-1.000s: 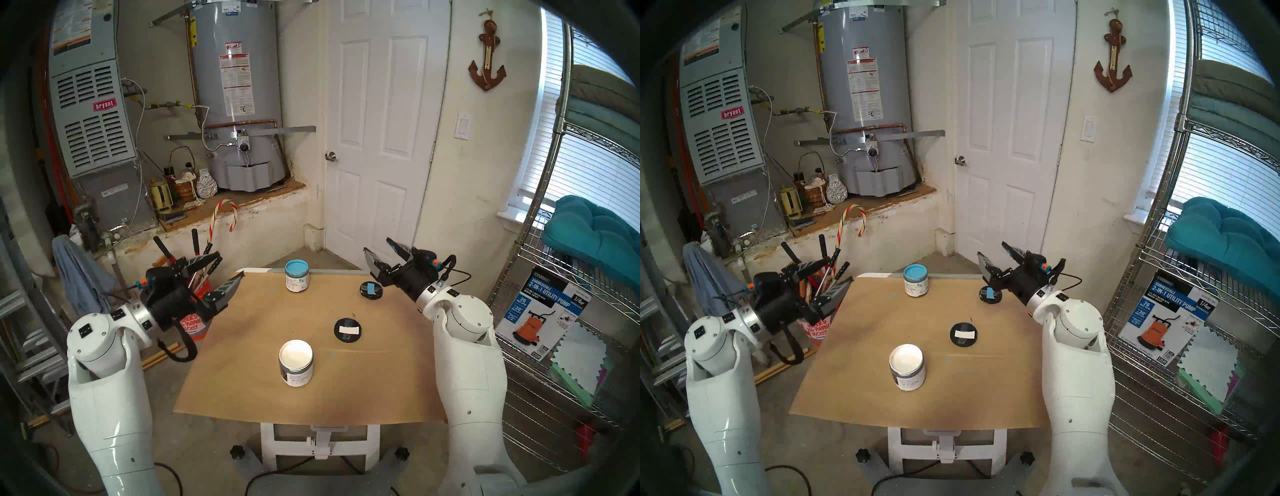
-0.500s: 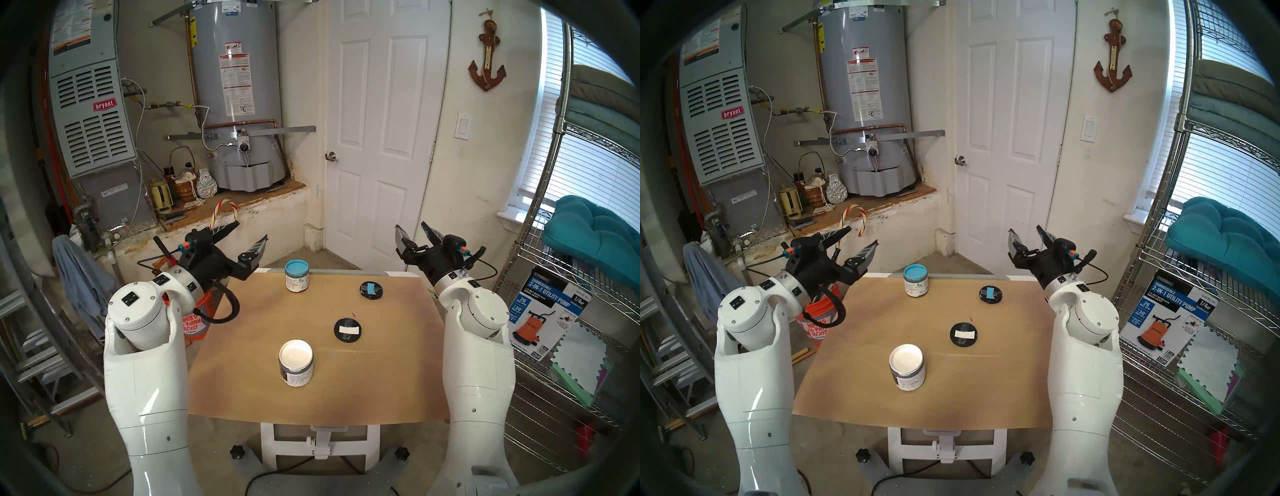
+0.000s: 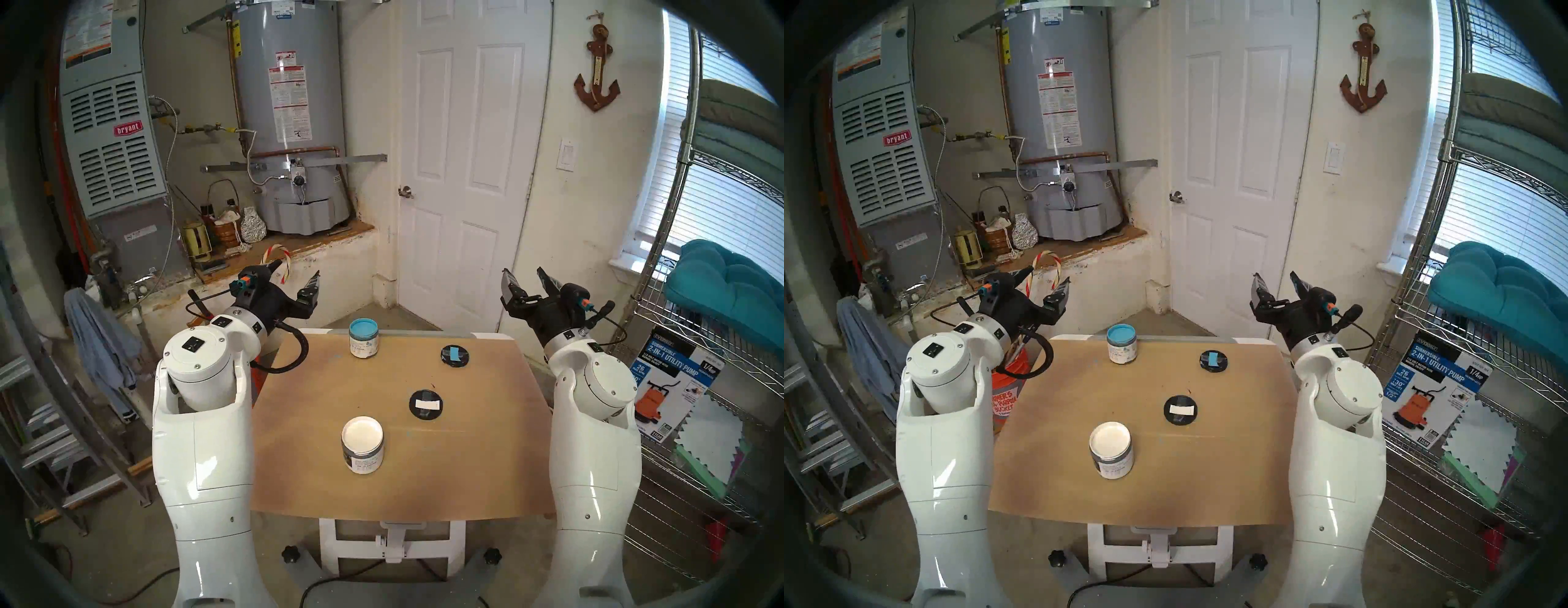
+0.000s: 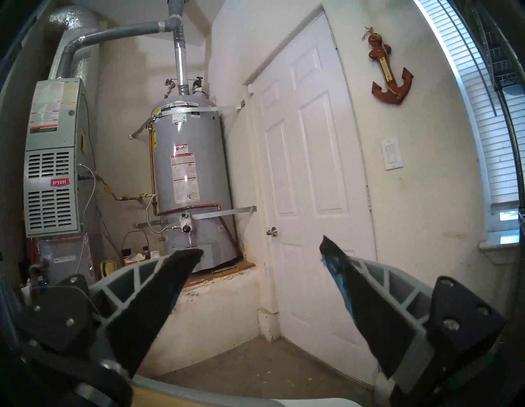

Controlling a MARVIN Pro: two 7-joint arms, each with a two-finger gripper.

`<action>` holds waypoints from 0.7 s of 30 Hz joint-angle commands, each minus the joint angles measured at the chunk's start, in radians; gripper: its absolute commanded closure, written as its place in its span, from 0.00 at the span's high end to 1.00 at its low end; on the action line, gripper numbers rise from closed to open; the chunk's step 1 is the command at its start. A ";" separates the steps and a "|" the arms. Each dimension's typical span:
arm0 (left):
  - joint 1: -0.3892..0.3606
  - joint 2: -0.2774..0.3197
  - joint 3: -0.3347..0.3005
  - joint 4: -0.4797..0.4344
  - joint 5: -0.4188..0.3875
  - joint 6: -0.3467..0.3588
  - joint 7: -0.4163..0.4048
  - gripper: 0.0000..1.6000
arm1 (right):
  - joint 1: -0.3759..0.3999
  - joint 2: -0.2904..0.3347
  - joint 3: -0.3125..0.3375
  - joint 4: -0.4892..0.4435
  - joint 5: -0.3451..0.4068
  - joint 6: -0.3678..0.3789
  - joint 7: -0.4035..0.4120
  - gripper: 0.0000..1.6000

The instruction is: Open paint jar

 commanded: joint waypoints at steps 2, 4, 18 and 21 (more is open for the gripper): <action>-0.039 -0.007 0.052 -0.003 0.030 0.042 0.153 1.00 | -0.044 0.018 -0.046 -0.104 0.042 0.046 -0.089 1.00; -0.038 -0.007 0.074 -0.007 0.039 0.054 0.179 1.00 | -0.059 0.022 -0.058 -0.124 0.053 0.064 -0.115 1.00; 0.082 0.039 0.240 -0.116 -0.012 0.200 0.460 1.00 | -0.112 0.037 -0.150 -0.154 0.126 0.111 -0.258 1.00; 0.090 0.040 0.253 -0.126 -0.024 0.211 0.497 1.00 | -0.115 0.038 -0.157 -0.159 0.131 0.113 -0.279 1.00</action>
